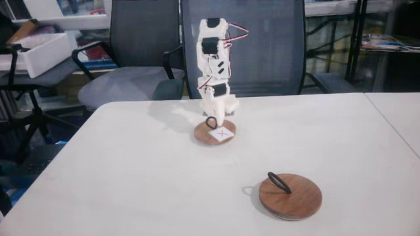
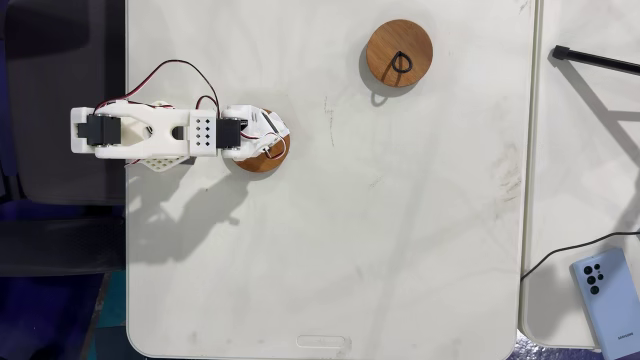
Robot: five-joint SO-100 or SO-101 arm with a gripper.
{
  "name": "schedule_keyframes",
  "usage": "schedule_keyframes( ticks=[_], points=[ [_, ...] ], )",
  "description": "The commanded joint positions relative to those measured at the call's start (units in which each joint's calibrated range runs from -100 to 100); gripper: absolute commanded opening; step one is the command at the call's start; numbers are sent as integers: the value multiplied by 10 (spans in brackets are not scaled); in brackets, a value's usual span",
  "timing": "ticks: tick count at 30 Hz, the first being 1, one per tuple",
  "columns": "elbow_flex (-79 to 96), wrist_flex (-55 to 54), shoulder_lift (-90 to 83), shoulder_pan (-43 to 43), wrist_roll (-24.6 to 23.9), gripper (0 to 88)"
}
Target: Pick the lid with the red cross and place it on the side.
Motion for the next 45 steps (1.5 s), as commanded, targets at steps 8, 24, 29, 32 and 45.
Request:
schedule_keyframes(
  ticks=[8,24,29,32,45],
  points=[
    [26,-6,-16,3,-2,168],
    [27,-41,-15,2,-2,167],
    [27,-50,-15,0,-2,167],
    [28,-50,-15,1,-2,167],
    [60,-52,-15,2,-2,167]
  ],
)
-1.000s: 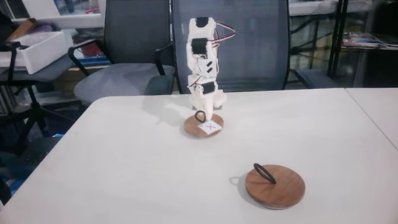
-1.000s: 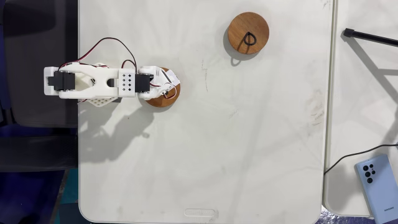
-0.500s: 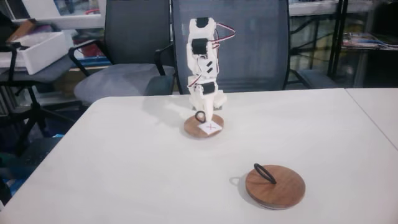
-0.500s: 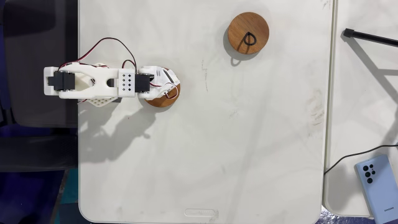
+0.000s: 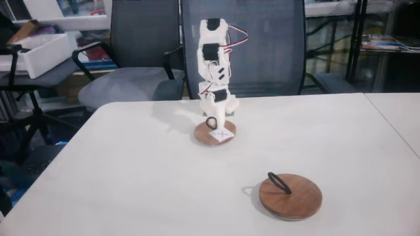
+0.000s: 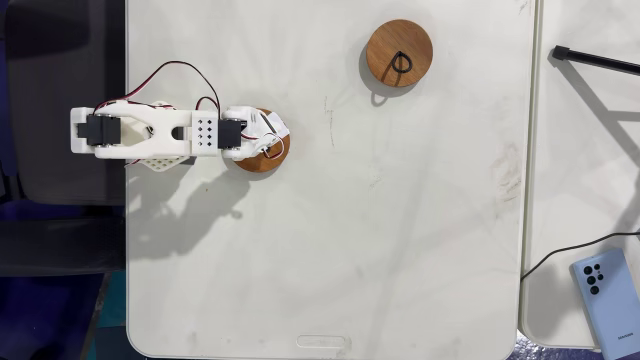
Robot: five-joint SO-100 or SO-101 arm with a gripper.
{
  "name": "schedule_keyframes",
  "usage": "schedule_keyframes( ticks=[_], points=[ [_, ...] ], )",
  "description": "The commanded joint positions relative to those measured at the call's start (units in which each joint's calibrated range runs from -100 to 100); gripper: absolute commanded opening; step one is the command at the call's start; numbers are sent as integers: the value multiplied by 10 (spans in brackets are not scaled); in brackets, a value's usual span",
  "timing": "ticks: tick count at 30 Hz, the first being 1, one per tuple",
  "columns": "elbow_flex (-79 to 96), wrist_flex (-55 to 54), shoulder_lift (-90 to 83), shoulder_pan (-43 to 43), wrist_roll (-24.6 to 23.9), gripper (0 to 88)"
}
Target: Pick the lid with the red cross and place it on the side.
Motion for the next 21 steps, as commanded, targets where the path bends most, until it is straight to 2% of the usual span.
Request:
schedule_keyframes(
  ticks=[1,5,12,21],
  points=[
    [-1,-6,-13,2,-2,167],
    [-7,-6,-13,2,-2,140],
    [-8,-6,-13,2,-2,4],
    [-8,-6,-13,2,-2,1]
  ],
)
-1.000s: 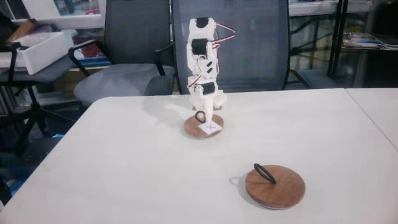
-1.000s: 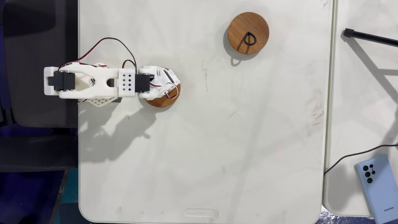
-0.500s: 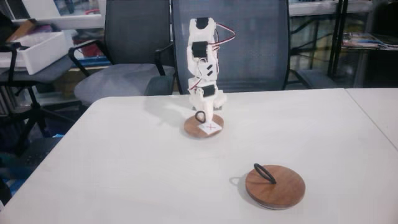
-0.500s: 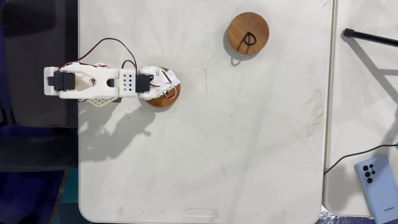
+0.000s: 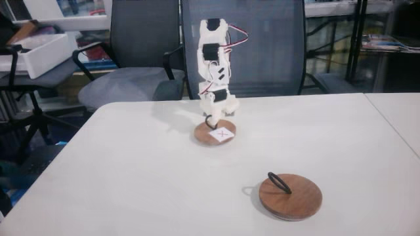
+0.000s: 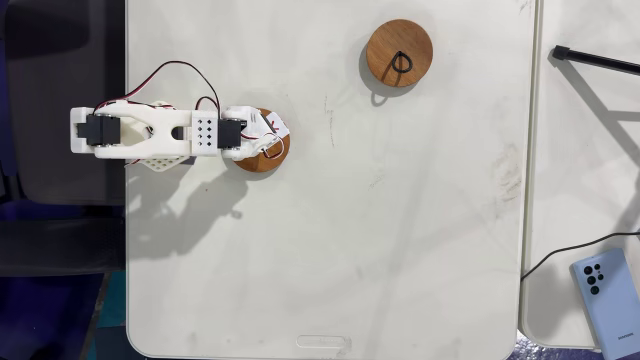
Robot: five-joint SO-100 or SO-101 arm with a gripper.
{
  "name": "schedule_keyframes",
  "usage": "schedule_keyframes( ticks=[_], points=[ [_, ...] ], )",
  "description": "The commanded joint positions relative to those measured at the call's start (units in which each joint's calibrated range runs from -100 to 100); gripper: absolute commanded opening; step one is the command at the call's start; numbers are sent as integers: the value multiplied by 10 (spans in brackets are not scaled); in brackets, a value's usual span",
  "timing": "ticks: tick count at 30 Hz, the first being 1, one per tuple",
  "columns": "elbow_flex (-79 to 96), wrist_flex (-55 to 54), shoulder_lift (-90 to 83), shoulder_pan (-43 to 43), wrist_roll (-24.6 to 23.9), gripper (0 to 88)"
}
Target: Pick the lid with the red cross and place it on the side.
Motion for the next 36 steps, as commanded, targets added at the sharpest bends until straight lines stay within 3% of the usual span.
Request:
schedule_keyframes(
  ticks=[1,21,30,36],
  points=[
    [-8,-6,-12,2,-2,1],
    [-11,-6,-13,2,-3,1],
    [-90,7,-13,0,-13,0],
    [-192,118,-13,0,-22,0]
  ],
)
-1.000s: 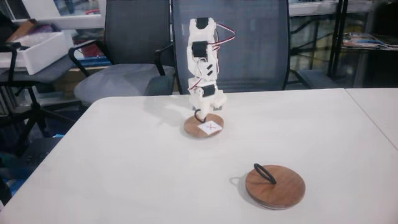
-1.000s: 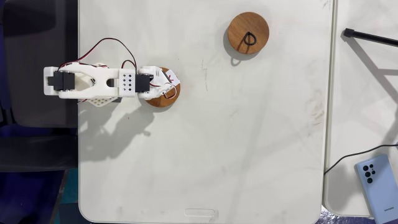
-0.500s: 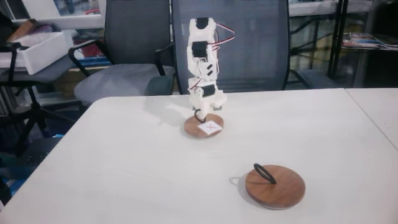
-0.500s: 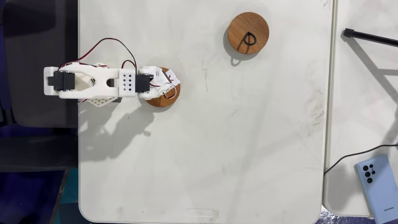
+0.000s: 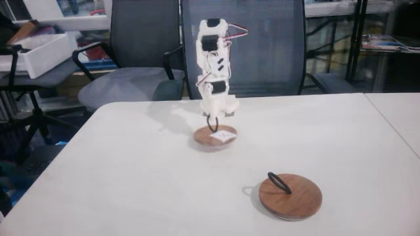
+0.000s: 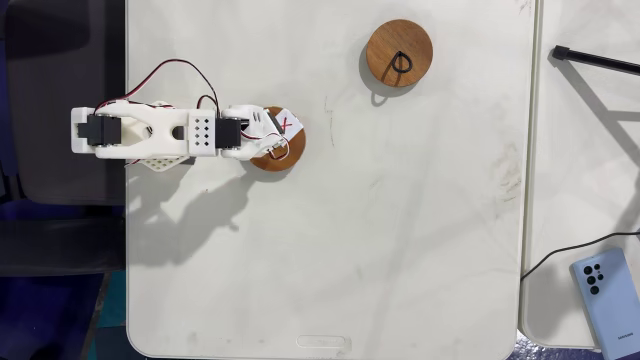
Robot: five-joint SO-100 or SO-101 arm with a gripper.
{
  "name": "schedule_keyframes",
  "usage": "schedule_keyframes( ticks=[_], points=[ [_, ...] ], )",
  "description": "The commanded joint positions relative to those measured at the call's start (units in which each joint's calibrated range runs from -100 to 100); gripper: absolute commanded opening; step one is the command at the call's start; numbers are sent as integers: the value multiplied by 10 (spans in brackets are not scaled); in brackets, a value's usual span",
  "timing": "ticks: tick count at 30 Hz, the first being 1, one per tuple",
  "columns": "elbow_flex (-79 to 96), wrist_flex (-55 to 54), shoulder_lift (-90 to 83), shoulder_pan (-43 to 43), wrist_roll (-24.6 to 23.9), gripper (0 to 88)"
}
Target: Pick the lid with the red cross and place it on the side.
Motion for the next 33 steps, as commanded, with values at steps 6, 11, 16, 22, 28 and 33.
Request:
schedule_keyframes(
  ticks=[6,11,16,22,28,33],
  points=[
    [-223,189,-13,0,-3,0],
    [-346,258,-13,-1,-4,0],
    [-400,259,-14,-5,-4,0],
    [-403,259,-12,-164,-18,0],
    [-427,259,-3,-452,-84,0],
    [-506,257,10,-657,-111,0]
  ],
)
